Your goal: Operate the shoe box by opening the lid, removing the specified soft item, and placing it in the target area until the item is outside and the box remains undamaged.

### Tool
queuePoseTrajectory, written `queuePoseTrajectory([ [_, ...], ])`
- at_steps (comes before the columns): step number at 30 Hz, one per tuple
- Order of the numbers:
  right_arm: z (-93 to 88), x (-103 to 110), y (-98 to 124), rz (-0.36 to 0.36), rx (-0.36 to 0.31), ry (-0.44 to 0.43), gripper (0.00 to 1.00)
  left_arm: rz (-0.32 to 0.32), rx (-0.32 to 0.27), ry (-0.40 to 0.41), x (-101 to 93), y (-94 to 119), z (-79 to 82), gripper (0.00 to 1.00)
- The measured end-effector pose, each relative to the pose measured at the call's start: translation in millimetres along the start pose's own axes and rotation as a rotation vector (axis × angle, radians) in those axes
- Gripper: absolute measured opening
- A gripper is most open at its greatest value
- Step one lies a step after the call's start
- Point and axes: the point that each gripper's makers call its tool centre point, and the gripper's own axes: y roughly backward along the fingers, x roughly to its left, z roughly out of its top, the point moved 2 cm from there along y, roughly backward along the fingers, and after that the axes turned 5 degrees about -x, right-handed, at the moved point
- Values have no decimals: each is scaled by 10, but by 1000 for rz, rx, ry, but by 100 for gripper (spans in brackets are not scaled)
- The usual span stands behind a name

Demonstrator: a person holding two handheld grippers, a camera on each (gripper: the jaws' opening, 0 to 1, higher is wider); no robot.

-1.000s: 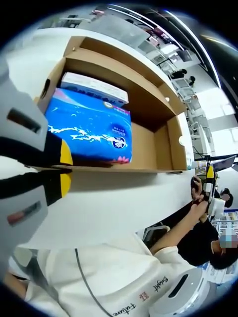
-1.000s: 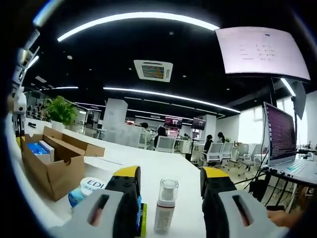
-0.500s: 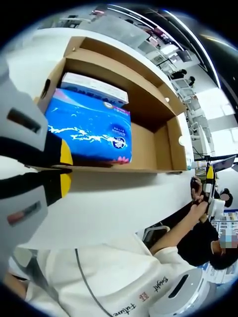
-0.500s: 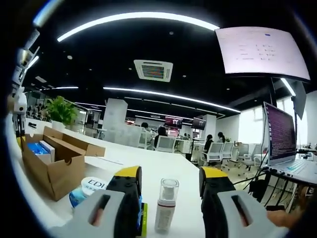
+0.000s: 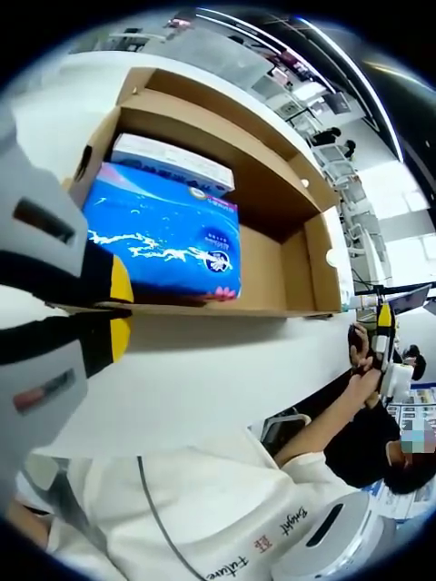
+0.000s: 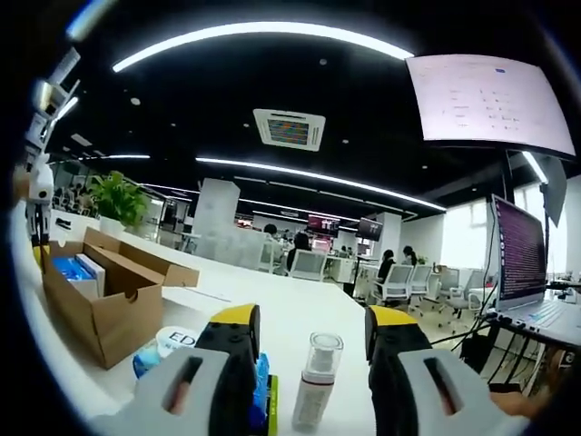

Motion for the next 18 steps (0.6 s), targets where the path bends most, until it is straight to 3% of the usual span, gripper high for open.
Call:
queuePoseTrajectory([
  [6,-1,39,10,9,3,2,47,3,-1,-2,-1,1,1,2],
  [14,143,66,41,11,-20,11,46,-1,1,7,-1,1,-1,2],
  [18,154,89,27,28,10,46,38,-4,2,7,-2,1,-2,2],
])
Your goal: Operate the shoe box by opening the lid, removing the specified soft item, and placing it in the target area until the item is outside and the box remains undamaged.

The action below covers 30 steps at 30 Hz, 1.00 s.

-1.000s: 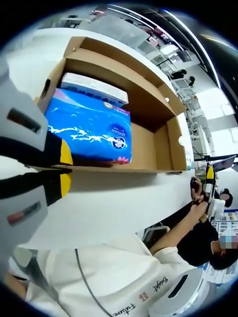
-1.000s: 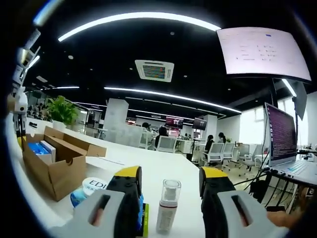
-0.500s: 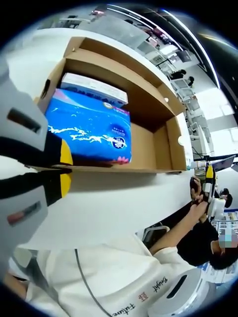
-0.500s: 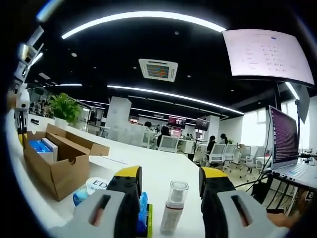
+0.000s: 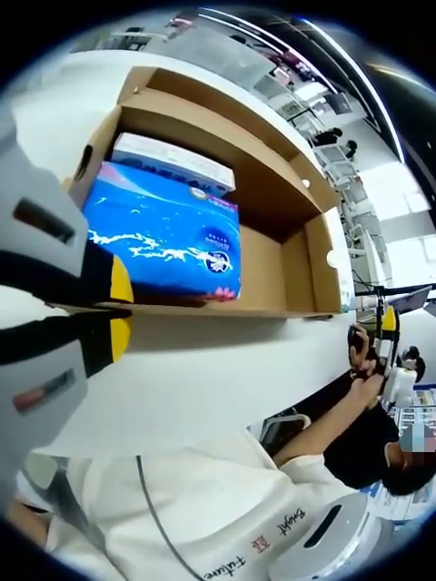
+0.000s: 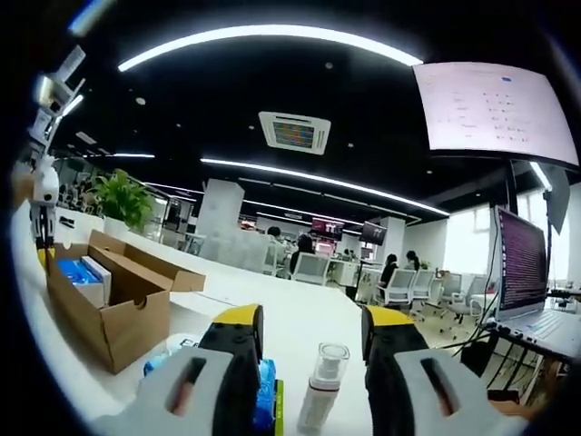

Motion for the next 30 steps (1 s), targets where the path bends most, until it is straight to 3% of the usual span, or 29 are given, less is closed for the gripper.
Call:
queuePoseTrajectory([
  [4,71,83,-17,37,-37,-45,39,-1,-2,-3,0,2,-1,2],
  [14,208,244,-44,91,-56,-26,42,-1,-3,-3,2,2,1,2],
  [19,257,402,-61,166,-59,-94,43,-2,-4,-3,3,1,3,2],
  [30,224,536,-79,209,-41,-77,43,0,-10,-4,1,-2,8,2],
])
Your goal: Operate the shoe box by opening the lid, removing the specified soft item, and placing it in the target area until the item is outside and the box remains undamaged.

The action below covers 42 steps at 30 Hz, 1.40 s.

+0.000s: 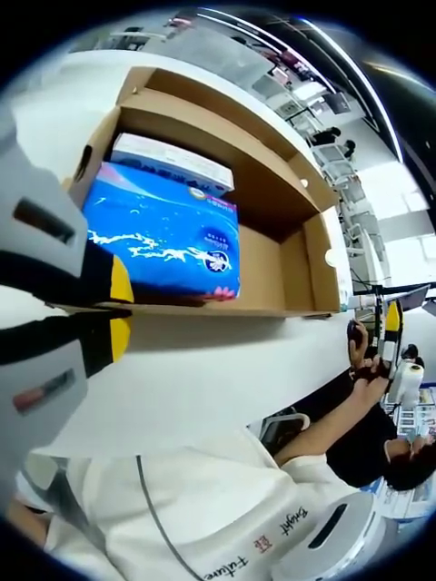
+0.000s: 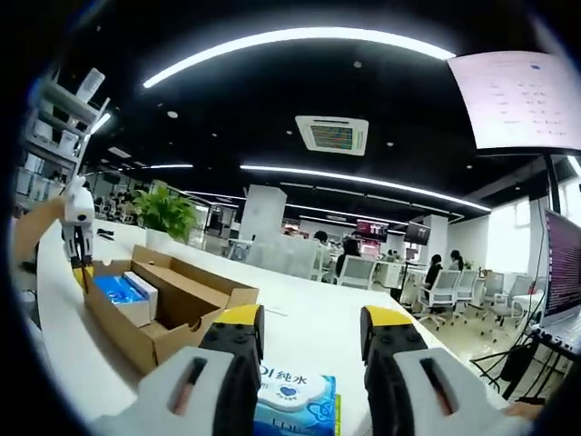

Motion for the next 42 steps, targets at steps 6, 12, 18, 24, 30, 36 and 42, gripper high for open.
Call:
queuePoseTrajectory([
  [6,-10,-1,8,-1,5,4,42,1,-3,-2,-2,-2,3,2],
  [12,-14,3,2,0,7,6,42,0,-6,-2,1,-3,5,2],
  [18,-22,29,-5,6,12,11,42,0,-4,-1,7,-3,4,2],
  [24,6,73,-1,22,7,12,42,4,-5,-2,11,-1,4,2],
  [30,35,143,-28,41,-1,15,42,1,-4,0,18,2,2,2],
  [36,6,177,-41,53,8,17,42,0,-3,0,17,1,2,2],
  [42,-8,172,-31,53,10,18,41,1,-3,0,18,0,0,2],
])
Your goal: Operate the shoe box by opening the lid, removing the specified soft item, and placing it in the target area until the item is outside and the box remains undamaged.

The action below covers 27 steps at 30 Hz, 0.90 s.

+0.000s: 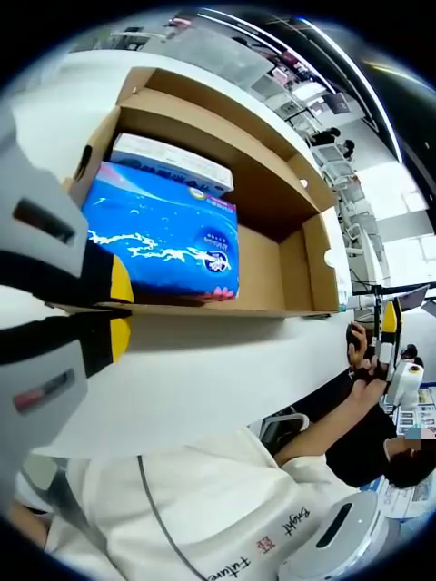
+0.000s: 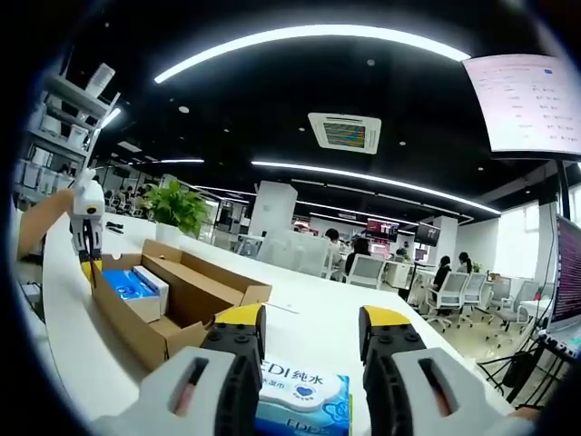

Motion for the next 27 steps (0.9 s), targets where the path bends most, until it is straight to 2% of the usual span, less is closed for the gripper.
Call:
queuePoseTrajectory([
  [6,-35,29,-7,8,11,0,41,0,-1,-1,-4,-2,0,2],
  [13,32,149,-40,52,1,8,41,0,0,-1,-5,-6,2,2],
  [23,70,483,-150,156,2,31,42,2,-1,-3,-8,-7,7,2],
  [27,137,601,-215,213,-5,24,42,2,-3,-4,-6,-6,7,2],
])
